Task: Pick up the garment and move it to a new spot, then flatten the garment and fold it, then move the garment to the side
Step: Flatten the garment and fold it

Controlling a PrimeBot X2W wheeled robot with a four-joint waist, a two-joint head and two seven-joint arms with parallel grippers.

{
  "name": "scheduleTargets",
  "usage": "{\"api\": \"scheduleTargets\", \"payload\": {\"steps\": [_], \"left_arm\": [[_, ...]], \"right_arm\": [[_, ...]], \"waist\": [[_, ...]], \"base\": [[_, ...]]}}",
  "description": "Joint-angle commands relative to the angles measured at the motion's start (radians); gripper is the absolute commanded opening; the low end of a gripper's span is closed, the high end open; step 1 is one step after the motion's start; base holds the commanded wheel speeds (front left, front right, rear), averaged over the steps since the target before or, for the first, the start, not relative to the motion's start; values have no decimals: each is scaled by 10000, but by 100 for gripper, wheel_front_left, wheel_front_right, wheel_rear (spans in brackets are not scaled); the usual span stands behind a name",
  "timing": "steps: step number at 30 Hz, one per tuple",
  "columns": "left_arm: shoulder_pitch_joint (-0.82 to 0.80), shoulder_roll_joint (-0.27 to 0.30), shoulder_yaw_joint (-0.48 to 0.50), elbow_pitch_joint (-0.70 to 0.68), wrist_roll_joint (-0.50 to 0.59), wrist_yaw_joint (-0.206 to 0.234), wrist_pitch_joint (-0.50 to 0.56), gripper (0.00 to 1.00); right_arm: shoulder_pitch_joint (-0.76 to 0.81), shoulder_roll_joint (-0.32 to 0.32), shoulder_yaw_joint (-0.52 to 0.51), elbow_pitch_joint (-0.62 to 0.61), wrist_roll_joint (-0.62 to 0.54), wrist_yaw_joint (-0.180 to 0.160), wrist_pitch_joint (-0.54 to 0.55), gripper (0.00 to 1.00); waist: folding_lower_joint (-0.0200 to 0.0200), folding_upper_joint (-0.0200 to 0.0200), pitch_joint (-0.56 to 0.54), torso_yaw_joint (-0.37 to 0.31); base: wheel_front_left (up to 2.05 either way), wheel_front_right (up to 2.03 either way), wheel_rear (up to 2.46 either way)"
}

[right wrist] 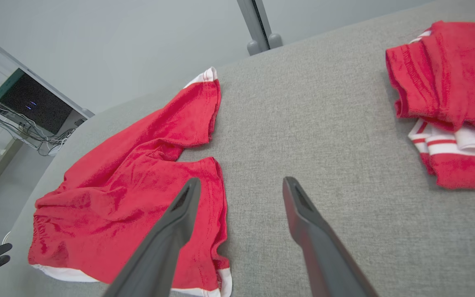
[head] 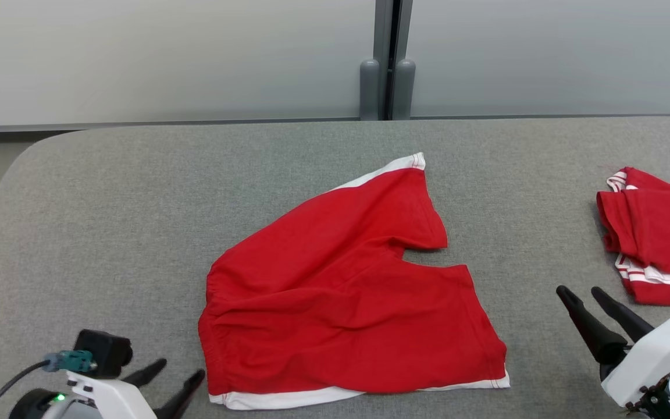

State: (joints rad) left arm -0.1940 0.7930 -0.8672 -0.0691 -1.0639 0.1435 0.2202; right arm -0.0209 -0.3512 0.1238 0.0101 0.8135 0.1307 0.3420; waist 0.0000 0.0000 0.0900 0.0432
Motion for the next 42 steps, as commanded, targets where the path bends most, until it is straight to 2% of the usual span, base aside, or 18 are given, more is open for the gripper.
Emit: {"api": "scheduleTargets", "payload": {"steps": [1,4,8,12,17,21,23,26,27,28,33,37,42], "left_arm": [[113,197,202,-216,179,258,-250,100],[196,556,751,-587,734,1106,-1184,100],[359,378,1447,-744,1355,2169,-2771,100],[545,-19,1849,-569,1718,2770,-4002,100],[996,-1117,2630,-145,2037,3232,-4805,100],[1561,-2434,3845,70,3135,2831,-4860,100],[2026,-3023,4380,269,3847,2472,-4837,100],[2404,-3722,5010,686,4609,1790,-4842,100],[2595,-4184,5406,982,4964,1288,-4844,100],[2664,-4458,5674,1106,5029,1020,-4842,100],[2863,-5219,6398,1893,5877,-26,-4839,100],[2841,-5613,6831,2124,6495,-543,-4838,100],[2762,-5934,7186,2204,7014,-970,-4839,100]], "right_arm": [[63,-9,-91,-148,-115,4,-235,100],[7,49,-250,-397,-465,4,-899,100],[-177,230,-388,-558,-957,4,-2041,100],[-292,385,-339,-431,-1435,4,-3049,100],[-203,606,-252,-6,-1986,4,-4324,100],[252,849,-100,565,-2170,4,-5372,100],[328,986,83,839,-2213,4,-5670,100],[299,977,315,1248,-2332,4,-5882,100],[203,1003,290,1515,-2519,4,-5991,100],[186,1027,289,1640,-2672,4,-6024,100],[111,1229,155,1891,-3216,4,-6084,100],[119,1389,-14,1749,-3637,4,-6081,100],[71,1420,-103,1691,-3844,4,-6084,100]], "waist": [[0,0,-167,102],[0,0,-394,222],[0,0,-592,333],[0,0,-772,363],[0,0,-970,334],[0,0,-1124,400],[0,0,-1173,363],[0,0,-1213,310],[0,0,-1243,296],[0,0,-1260,302],[0,0,-1317,277],[0,0,-1326,243],[0,0,-1342,236]], "base": [[0,0,0],[0,0,0],[0,0,0],[0,0,0],[0,0,0],[0,0,0],[0,0,0],[0,0,0],[0,0,0],[0,0,0],[0,0,0],[0,0,0],[0,0,0]]}}
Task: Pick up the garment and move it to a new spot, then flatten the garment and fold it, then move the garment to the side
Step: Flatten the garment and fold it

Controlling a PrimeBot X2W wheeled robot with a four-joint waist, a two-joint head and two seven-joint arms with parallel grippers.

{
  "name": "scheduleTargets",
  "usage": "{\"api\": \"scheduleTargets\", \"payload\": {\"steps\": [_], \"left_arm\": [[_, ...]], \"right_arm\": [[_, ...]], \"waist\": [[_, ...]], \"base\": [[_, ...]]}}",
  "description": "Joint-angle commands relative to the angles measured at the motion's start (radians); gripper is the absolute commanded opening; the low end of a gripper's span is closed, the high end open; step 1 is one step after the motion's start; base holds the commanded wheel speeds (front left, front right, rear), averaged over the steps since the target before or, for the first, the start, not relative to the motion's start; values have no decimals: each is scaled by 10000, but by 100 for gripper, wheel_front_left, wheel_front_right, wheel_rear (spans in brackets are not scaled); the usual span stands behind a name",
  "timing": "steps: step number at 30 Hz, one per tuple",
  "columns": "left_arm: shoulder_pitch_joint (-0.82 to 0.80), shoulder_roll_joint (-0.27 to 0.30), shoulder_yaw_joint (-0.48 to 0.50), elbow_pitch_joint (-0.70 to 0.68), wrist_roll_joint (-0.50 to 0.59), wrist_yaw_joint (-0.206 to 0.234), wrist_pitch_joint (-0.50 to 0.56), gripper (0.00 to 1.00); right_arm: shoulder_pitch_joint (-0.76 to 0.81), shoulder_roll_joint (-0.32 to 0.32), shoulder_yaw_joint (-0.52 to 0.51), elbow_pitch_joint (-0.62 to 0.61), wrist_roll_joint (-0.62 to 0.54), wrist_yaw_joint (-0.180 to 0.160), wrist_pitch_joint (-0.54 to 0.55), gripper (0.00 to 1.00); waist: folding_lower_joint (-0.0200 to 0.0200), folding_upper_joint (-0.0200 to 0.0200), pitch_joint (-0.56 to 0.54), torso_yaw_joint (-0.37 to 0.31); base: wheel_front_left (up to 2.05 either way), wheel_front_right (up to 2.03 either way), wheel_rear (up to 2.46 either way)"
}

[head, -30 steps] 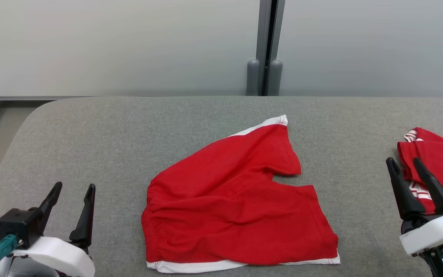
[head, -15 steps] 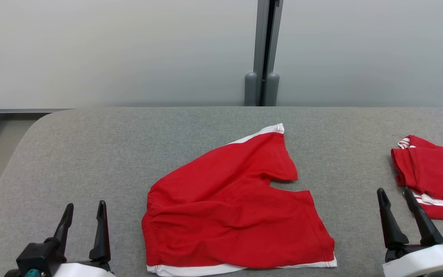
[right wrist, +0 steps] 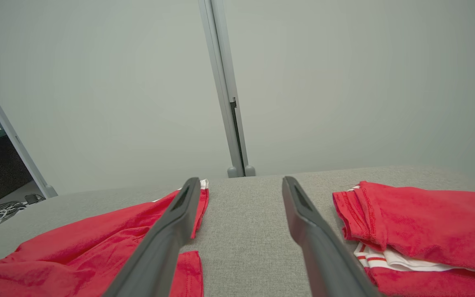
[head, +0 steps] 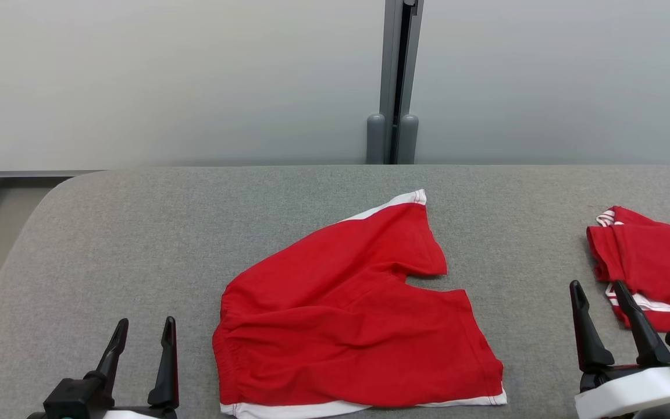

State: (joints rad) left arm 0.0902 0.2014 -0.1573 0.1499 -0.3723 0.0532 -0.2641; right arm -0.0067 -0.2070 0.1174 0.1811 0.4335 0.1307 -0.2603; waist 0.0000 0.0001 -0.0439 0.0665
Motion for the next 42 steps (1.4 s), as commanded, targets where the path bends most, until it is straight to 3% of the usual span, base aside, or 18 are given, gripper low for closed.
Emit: {"api": "scheduleTargets", "payload": {"steps": [1,14,19,23,32,37,42], "left_arm": [[-88,-67,139,26,193,-121,5,100],[-5,-553,842,125,861,-695,4,100],[151,-720,865,493,660,-1007,130,100],[228,-441,386,847,487,-1320,1665,100],[928,179,-385,-633,-363,-1614,5462,100],[1041,529,-910,-1175,-865,-1744,6676,100],[504,670,-1299,-959,-1124,-1811,6800,100]], "right_arm": [[-72,-23,-50,-24,-64,4,-62,100],[-69,-51,-111,22,-71,4,-63,100],[-101,-130,39,94,-23,4,-64,100],[-126,-626,716,218,623,4,423,100],[325,-1446,2065,592,2408,4,3648,100],[241,-1354,2324,889,2900,4,4600,100],[-81,-1195,2575,1223,3044,4,4956,100]], "waist": [[0,-1,-7,5],[0,-1,-17,-50],[0,-1,-45,-58],[0,-1,-70,1],[0,-1,49,276],[0,-1,199,384],[0,-1,412,419]], "base": [[0,0,0],[0,0,0],[0,0,0],[0,0,0],[0,0,0],[0,0,0],[0,0,0]]}}
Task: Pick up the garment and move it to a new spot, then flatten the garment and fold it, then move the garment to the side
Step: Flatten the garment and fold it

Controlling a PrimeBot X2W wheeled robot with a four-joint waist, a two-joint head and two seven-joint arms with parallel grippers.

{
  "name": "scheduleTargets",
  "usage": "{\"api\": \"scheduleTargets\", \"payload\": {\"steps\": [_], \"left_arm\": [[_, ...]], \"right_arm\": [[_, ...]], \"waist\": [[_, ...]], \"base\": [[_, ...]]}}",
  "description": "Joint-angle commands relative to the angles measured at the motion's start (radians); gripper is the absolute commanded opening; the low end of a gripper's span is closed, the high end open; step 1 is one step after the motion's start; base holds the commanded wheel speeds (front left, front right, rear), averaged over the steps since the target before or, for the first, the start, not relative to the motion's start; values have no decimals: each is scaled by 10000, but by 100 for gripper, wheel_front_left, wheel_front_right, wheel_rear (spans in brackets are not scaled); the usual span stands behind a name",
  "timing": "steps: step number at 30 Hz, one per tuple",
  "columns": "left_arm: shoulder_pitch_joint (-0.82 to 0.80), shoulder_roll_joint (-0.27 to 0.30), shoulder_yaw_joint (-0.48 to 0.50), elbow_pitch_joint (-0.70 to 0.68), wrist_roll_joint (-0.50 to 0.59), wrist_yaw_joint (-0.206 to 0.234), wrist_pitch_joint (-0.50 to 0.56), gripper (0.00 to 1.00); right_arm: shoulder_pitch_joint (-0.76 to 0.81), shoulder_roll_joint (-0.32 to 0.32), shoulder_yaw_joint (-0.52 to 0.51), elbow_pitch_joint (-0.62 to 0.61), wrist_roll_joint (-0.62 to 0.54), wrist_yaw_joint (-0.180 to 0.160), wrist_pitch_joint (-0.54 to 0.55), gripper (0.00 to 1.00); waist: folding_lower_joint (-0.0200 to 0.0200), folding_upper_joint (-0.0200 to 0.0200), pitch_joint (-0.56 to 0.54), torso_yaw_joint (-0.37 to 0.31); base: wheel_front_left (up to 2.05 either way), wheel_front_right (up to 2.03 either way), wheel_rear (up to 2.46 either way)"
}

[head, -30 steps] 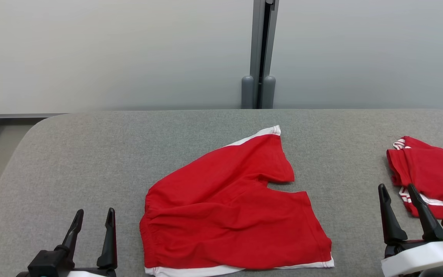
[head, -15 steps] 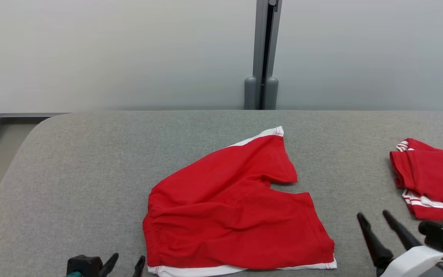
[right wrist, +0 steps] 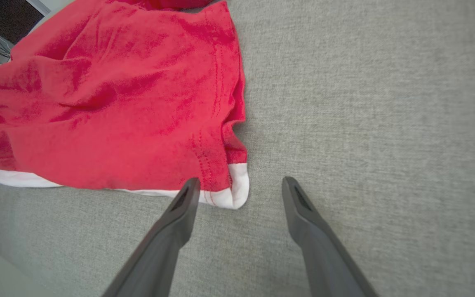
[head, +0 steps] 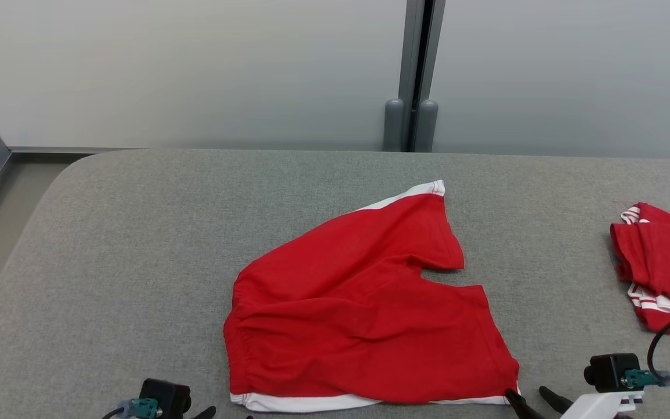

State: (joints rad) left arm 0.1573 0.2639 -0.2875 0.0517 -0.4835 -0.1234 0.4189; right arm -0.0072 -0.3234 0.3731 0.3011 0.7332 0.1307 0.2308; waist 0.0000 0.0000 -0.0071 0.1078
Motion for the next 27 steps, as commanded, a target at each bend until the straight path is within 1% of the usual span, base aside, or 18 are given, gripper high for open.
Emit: {"api": "scheduleTargets", "payload": {"steps": [1,12,19,20,21,22,23,24,27], "left_arm": [[-292,49,-66,103,-36,-55,-53,100],[-1353,182,-748,1248,-532,-67,-575,100],[-2071,283,-1452,2252,-942,-72,-1013,100],[-2165,313,-1554,2352,-1002,-72,-1055,99],[-2279,335,-1641,2437,-1055,-73,-1125,78],[-2371,348,-1735,2501,-1119,-73,-1186,49],[-2447,372,-1826,2568,-1187,-73,-1243,26],[-2519,398,-1935,2618,-1268,-73,-1305,0],[-2567,613,-2247,2641,-1606,-74,-1277,0]], "right_arm": [[-152,5,88,55,78,4,109,100],[-667,121,649,422,339,4,291,100],[-898,108,873,634,431,4,196,100],[-941,108,918,643,432,4,204,99],[-980,110,978,636,472,4,202,79],[-1012,111,1033,628,536,4,192,48],[-1026,103,1084,618,563,4,163,25],[-1042,87,1125,611,600,4,123,0],[-1110,9,1166,555,762,4,6,0]], "waist": [[0,0,90,8],[0,0,382,-8],[0,0,572,-21],[0,0,601,-21],[0,0,626,-19],[0,0,640,-15],[0,0,648,-8],[0,0,647,-3],[0,0,573,27]], "base": [[0,0,0],[0,0,0],[0,0,0],[0,0,0],[0,0,0],[0,0,0],[0,0,0],[0,0,0],[0,0,0]]}}
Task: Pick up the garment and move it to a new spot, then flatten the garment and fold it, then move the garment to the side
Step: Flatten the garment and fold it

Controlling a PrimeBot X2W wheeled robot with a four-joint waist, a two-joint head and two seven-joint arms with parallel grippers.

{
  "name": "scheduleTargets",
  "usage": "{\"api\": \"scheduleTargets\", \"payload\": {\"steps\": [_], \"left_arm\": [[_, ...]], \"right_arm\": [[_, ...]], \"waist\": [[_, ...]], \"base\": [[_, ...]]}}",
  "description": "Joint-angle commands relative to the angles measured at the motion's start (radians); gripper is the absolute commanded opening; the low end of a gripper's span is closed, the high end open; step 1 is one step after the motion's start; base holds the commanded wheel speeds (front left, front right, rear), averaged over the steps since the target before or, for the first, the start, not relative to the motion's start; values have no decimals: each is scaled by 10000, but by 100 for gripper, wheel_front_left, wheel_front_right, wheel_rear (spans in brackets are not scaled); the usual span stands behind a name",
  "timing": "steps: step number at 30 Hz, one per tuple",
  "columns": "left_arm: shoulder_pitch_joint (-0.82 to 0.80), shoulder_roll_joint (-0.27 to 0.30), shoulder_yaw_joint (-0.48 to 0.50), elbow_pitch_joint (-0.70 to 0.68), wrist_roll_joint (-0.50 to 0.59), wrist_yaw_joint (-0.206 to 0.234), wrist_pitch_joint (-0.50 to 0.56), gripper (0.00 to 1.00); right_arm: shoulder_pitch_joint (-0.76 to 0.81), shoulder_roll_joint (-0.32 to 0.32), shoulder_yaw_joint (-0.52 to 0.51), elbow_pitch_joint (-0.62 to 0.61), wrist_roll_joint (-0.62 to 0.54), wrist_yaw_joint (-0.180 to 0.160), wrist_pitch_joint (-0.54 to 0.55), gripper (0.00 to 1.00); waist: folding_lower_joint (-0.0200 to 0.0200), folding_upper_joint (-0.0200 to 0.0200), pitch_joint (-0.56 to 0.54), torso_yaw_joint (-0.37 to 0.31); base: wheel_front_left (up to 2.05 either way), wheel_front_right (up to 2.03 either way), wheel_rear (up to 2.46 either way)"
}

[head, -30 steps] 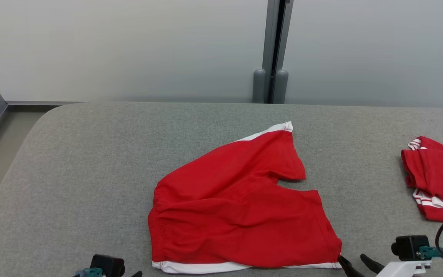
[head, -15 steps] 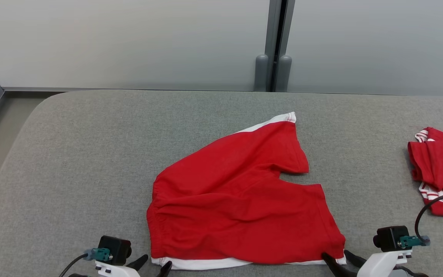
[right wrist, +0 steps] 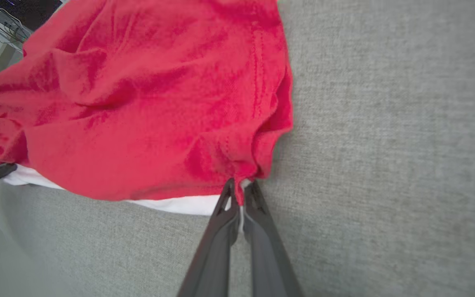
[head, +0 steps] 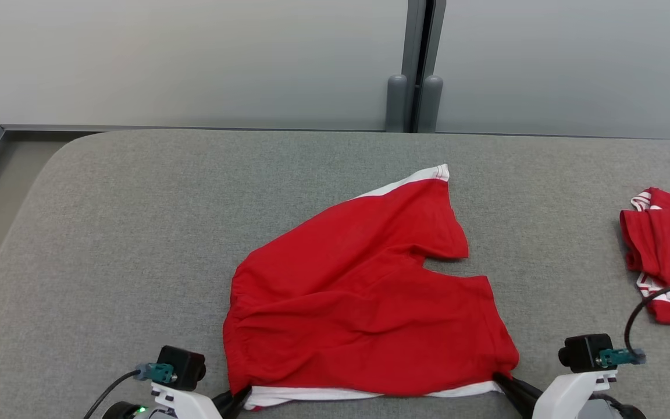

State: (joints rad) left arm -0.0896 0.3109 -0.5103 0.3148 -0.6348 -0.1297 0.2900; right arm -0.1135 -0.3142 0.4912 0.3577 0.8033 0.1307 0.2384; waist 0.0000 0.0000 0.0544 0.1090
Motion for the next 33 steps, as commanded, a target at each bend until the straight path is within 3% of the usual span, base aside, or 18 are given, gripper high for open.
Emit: {"api": "scheduleTargets", "payload": {"steps": [1,5,10,17,25,33], "left_arm": [[-81,244,-67,-44,-194,-11,16,0],[210,657,-147,-487,-571,-9,99,0],[986,1446,-414,-2078,-1611,-4,1325,0],[1816,2111,-509,-4091,-2320,380,2598,0],[1883,2457,-592,-5559,-2924,669,3714,0],[471,2429,-170,-5775,-4064,389,4623,0]], "right_arm": [[-57,-111,-27,-84,159,4,-153,0],[167,-334,-430,-612,1053,4,-294,0],[1003,-1245,-1228,-1832,2002,4,180,0],[2455,-1954,-2596,-3584,1956,4,1078,0],[3224,-1666,-4490,-5254,1211,2,2161,0],[1375,-964,-4772,-5940,689,2,3448,0]], "waist": [[0,0,-90,22],[0,0,-314,42],[0,0,-601,35],[0,0,-669,-16],[0,0,-524,17],[0,0,461,413]], "base": [[0,0,0],[0,0,0],[0,0,0],[0,0,0],[0,0,0],[0,0,0]]}}
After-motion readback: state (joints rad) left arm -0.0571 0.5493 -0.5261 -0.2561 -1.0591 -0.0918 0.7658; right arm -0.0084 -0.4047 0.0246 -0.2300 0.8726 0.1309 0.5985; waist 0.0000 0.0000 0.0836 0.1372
